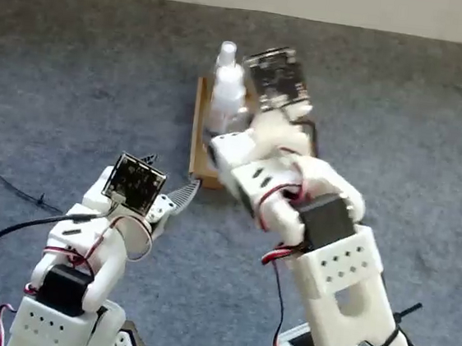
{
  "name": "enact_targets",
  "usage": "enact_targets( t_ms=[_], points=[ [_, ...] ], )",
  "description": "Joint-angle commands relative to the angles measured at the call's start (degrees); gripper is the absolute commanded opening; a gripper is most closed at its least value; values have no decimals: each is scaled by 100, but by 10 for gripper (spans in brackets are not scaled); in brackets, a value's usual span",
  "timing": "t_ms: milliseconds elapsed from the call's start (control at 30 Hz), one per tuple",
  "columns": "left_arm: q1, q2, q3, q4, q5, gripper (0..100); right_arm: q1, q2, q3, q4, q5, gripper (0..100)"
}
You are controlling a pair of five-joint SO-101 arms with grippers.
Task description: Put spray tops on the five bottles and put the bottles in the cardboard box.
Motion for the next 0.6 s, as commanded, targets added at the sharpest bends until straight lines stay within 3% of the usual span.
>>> enact_targets(
  t_ms=[0, 233, 567],
  points=[
    [-312, -66, 92, -167, -70, 232, 681, -127, -4, -567, 149, 3],
    [-1789, -40, 136, -352, -26, 151, 760, -75, 1771, -2290, 149, 3],
    [-2114, -66, 585, -563, -62, 150, 778, -453, 3829, -4084, 141, 3]
  ],
)
